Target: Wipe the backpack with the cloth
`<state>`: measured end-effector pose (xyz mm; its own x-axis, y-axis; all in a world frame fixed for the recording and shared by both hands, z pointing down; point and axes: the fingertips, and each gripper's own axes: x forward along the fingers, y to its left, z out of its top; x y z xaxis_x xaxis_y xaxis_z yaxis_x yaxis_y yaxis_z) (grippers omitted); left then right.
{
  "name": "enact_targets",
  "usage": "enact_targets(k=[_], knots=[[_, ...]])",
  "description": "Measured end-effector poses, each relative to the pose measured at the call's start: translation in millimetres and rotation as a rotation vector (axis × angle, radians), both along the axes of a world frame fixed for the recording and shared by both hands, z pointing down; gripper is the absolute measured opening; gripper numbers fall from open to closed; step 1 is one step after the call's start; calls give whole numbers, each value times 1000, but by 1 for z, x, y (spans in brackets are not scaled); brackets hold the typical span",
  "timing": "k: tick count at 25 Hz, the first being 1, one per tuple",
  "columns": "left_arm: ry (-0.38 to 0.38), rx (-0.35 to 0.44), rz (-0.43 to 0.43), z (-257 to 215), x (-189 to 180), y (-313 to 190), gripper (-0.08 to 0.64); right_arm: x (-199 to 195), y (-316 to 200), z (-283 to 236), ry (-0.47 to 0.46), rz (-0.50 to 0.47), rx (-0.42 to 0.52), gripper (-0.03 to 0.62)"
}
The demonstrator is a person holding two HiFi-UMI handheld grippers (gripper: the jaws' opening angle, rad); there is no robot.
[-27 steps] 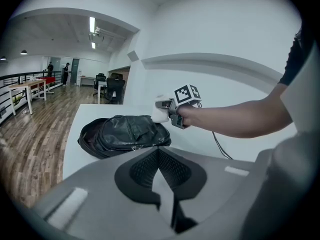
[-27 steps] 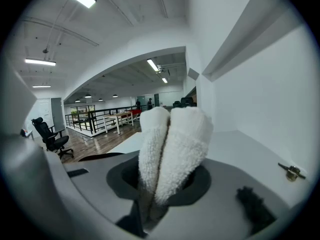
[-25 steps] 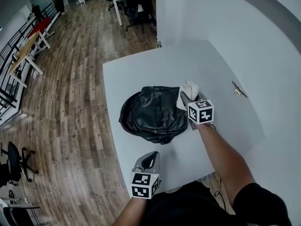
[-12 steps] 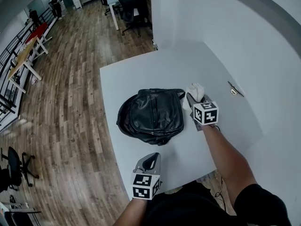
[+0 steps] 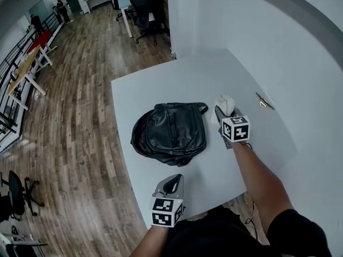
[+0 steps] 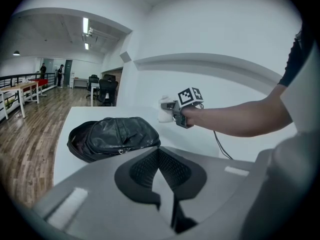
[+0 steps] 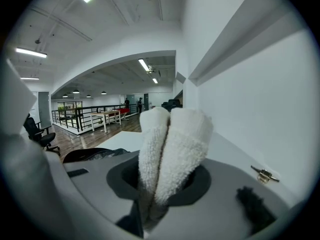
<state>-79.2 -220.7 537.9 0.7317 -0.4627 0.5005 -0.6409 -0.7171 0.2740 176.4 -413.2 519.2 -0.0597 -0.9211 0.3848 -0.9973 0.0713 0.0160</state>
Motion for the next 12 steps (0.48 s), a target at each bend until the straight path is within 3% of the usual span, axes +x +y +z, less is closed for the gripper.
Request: enact_targets(k=[6,12], knots=[[0,-1,-23,-1,-8,-3,8,-13,-3,-8,-11,-16,18,97],[-4,5,-61,-1,-20,-5,8,-49,-8,-10,-46,-85,29,98]])
